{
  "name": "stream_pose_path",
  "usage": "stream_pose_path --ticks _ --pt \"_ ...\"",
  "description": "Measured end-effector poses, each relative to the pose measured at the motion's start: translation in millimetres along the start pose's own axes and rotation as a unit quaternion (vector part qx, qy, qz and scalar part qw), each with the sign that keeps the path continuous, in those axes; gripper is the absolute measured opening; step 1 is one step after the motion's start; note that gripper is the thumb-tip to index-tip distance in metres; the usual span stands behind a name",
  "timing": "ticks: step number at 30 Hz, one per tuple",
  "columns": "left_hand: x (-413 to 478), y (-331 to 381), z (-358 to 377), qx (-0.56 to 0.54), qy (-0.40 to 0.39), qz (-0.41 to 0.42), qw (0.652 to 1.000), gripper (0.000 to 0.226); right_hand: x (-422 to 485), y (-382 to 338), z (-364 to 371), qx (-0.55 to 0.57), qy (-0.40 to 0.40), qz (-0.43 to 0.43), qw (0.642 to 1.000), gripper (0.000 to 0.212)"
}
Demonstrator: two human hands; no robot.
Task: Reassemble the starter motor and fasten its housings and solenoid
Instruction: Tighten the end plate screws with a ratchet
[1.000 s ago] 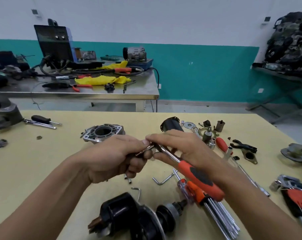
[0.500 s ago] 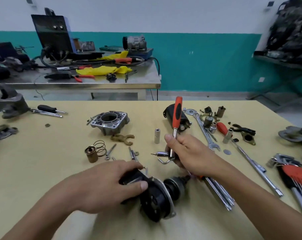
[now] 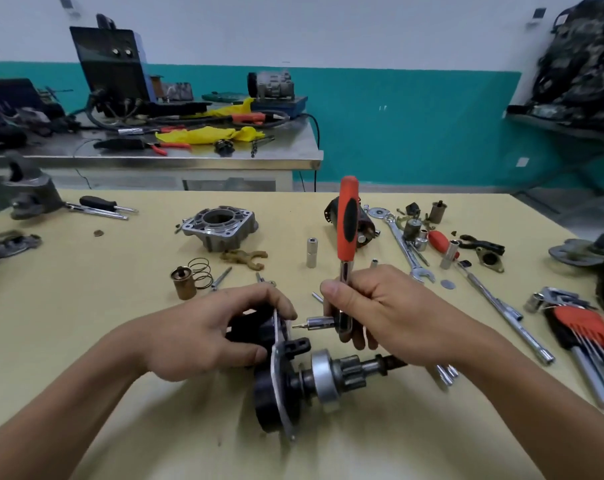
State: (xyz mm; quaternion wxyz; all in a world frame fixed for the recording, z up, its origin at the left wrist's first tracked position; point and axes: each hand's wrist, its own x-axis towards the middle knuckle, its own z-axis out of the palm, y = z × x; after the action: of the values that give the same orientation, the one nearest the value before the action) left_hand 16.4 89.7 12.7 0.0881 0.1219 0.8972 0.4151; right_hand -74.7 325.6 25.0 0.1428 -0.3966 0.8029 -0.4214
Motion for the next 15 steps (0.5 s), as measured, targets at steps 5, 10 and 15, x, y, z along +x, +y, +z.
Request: stream_pose_path --ticks 5,10,15 --pt "3 1 10 -0.037 0.002 0.014 0.999 0.053 1 4 -3 -0.023 -0.007 0.039 0.999 0.055" --pt "5 0 13 -0.011 -0.010 0.023 1.000 0.051 4 4 -1 -0.042 -0.008 0.042 0.998 0.054" --pt "7 4 17 0.025 0.004 0.023 0.999 0.051 8 3 4 -0.051 -0.022 0.049 0.997 0.051"
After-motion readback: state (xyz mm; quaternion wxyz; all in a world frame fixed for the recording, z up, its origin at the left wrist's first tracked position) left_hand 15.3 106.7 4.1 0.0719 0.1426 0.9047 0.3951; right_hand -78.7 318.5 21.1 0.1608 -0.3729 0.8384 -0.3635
